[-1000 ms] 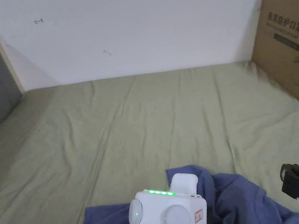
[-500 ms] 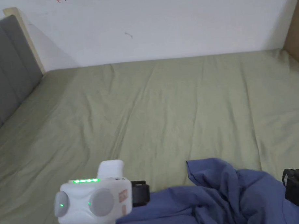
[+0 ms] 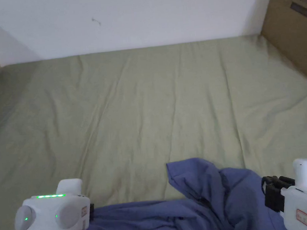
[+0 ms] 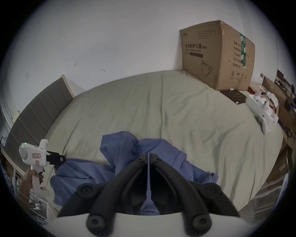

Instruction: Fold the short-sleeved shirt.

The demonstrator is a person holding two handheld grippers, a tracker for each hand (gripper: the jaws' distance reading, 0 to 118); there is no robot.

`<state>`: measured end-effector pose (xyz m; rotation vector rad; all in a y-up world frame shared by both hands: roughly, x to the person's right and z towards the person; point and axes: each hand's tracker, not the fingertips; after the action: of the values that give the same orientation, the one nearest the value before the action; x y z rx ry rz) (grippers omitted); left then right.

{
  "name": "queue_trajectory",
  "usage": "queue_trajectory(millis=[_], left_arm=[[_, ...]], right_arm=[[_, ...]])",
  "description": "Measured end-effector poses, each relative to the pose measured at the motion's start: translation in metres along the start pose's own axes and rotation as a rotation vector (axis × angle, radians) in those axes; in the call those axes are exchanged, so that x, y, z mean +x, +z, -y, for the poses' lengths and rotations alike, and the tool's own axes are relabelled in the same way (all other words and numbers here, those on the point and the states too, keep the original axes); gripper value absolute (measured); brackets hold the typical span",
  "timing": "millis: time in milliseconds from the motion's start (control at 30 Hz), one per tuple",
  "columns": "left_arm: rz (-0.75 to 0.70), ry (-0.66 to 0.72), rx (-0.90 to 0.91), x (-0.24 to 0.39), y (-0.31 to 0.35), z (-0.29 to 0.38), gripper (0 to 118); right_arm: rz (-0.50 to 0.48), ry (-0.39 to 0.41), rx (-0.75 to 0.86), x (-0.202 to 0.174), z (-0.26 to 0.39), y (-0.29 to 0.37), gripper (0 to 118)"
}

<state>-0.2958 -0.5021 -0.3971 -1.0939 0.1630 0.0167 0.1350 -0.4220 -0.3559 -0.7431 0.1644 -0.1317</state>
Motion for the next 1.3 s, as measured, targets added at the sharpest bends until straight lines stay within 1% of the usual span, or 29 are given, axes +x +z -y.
queue_trajectory(millis=[100, 167, 200, 233, 267, 300, 333, 367, 400, 467, 500, 533, 600, 633, 667, 700, 733, 767, 800, 833, 867, 900, 933, 967, 1000, 1067, 1133, 1233, 1300], left_arm=[[0.028, 0.033, -0.007, -0.004, 0.01, -0.001, 3], [0.048, 0.053, 0.022, -0.011, 0.022, -0.003, 3], [0.053, 0.053, 0.034, -0.011, 0.03, -0.004, 3], [0.068, 0.047, 0.048, -0.011, 0.039, -0.005, 3], [0.082, 0.046, 0.066, -0.012, 0.047, -0.006, 3], [0.082, 0.05, 0.078, -0.015, 0.052, -0.006, 3], [0.087, 0.055, 0.087, -0.016, 0.056, -0.006, 3], [0.094, 0.065, 0.094, -0.017, 0.061, -0.006, 3], [0.103, 0.079, 0.096, -0.018, 0.063, -0.006, 3], [0.124, 0.114, 0.101, -0.022, 0.066, -0.005, 3], [0.129, 0.125, 0.098, -0.023, 0.065, -0.006, 3], [0.13, 0.135, 0.095, -0.023, 0.064, -0.006, 3], [0.132, 0.149, 0.087, -0.025, 0.058, -0.007, 3], [0.132, 0.153, 0.084, -0.025, 0.056, -0.007, 3], [0.134, 0.156, 0.079, -0.026, 0.056, -0.006, 3], [0.135, 0.159, 0.076, -0.026, 0.053, -0.006, 3], [0.135, 0.16, 0.073, -0.026, 0.052, -0.006, 3], [0.133, 0.162, 0.07, -0.026, 0.052, -0.005, 3], [0.132, 0.162, 0.066, -0.026, 0.051, -0.006, 3], [0.131, 0.16, 0.063, -0.026, 0.052, -0.005, 3], [0.129, 0.158, 0.062, -0.026, 0.052, -0.006, 3], [0.126, 0.158, 0.062, -0.026, 0.053, -0.006, 3], [0.126, 0.155, 0.063, -0.027, 0.056, -0.007, 3], [0.126, 0.152, 0.064, -0.029, 0.057, -0.008, 3], [0.121, 0.156, 0.069, -0.03, 0.061, -0.009, 3], [0.12, 0.147, 0.087, -0.036, 0.074, -0.012, 3], [0.106, 0.142, 0.122, -0.042, 0.091, -0.017, 3], [0.069, 0.141, 0.2, -0.056, 0.122, -0.029, 3], [0.065, 0.153, 0.259, -0.067, 0.147, -0.038, 3]], right_arm=[[-0.047, 0.005, -0.034, 0.008, -0.013, -0.011, 3], [-0.058, 0.052, -0.048, 0.011, -0.031, -0.023, 5], [-0.075, 0.092, -0.077, 0.012, -0.039, -0.03, 14], [-0.085, 0.141, -0.126, 0.012, -0.05, -0.042, 31], [-0.087, 0.184, -0.166, 0.011, -0.059, -0.055, 45], [-0.085, 0.203, -0.186, 0.011, -0.066, -0.069, 53], [-0.087, 0.225, -0.226, 0.013, -0.072, -0.085, 53], [-0.086, 0.248, -0.285, 0.013, -0.078, -0.102, 82], [-0.074, 0.262, -0.311, 0.011, -0.081, -0.115, 87], [-0.044, 0.281, -0.353, 0.009, -0.085, -0.145, 87], [-0.039, 0.307, -0.382, 0.007, -0.085, -0.157, 87], [-0.035, 0.339, -0.42, 0.006, -0.083, -0.17, 87], [0.003, 0.366, -0.528, 0.005, -0.075, -0.196, 87], [0.004, 0.348, -0.566, 0.006, -0.069, -0.202, 84], [-0.026, 0.333, -0.585, 0.008, -0.064, -0.205, 78], [-0.041, 0.336, -0.556, 0.008, -0.06, -0.202, 78], [-0.025, 0.342, -0.525, 0.008, -0.06, -0.197, 77], [-0.038, 0.333, -0.53, 0.011, -0.063, -0.195, 70], [-0.05, 0.324, -0.527, 0.013, -0.064, -0.194, 59], [-0.05, 0.32, -0.526, 0.015, -0.066, -0.194, 43], [-0.035, 0.323, -0.517, 0.012, -0.066, -0.191, 13], [-0.014, 0.326, -0.507, 0.013, -0.068, -0.189, 5], [-0.014, 0.314, -0.505, 0.015, -0.071, -0.186, 5], [-0.049, 0.28, -0.518, 0.019, -0.075, -0.183, 5], [-0.05, 0.271, -0.505, 0.019, -0.079, -0.176, 5], [-0.076, 0.199, -0.482, 0.027, -0.096, -0.16, 5], [-0.09, 0.145, -0.409, 0.033, -0.117, -0.136, 5], [-0.099, 0.083, -0.307, 0.046, -0.155, -0.096, 5], [-0.127, 0.054, -0.24, 0.054, -0.179, -0.065, 5]])
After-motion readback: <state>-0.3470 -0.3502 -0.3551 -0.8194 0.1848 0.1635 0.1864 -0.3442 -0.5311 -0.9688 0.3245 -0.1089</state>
